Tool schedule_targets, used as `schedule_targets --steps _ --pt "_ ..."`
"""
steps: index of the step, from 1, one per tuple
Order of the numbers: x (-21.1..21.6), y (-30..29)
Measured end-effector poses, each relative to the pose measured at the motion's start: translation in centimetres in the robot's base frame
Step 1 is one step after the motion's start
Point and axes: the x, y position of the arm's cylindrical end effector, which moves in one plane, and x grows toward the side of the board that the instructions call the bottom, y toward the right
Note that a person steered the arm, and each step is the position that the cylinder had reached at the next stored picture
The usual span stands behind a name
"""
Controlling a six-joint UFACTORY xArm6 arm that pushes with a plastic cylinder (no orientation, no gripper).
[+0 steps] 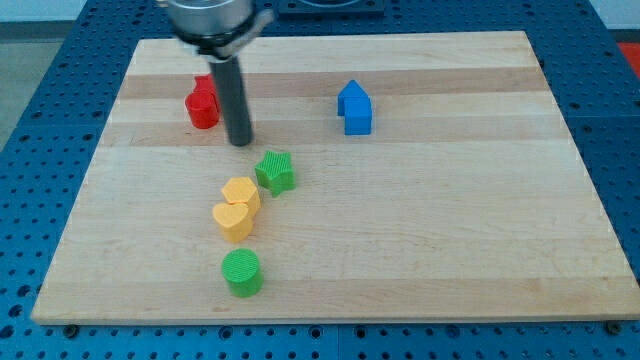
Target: Move the green star towards the right side of the board
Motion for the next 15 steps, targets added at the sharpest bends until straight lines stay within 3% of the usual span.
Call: schedule_targets --steps 1,2,5,6,7,8,9,10,12,13,14,15 --pt "2.3 -3.5" --pt "5.9 -3.2" --pt "6.9 15.1" --pt "6.9 11.4" --pt "6.6 4.0" --pt "4.2 -0.3" --pt "2.1 0.8" --pt "1.9 6.7" --pt "6.3 24.7" --pt "8.4 29.0" --pt "8.4 27.2" --pt "11.4 25.0"
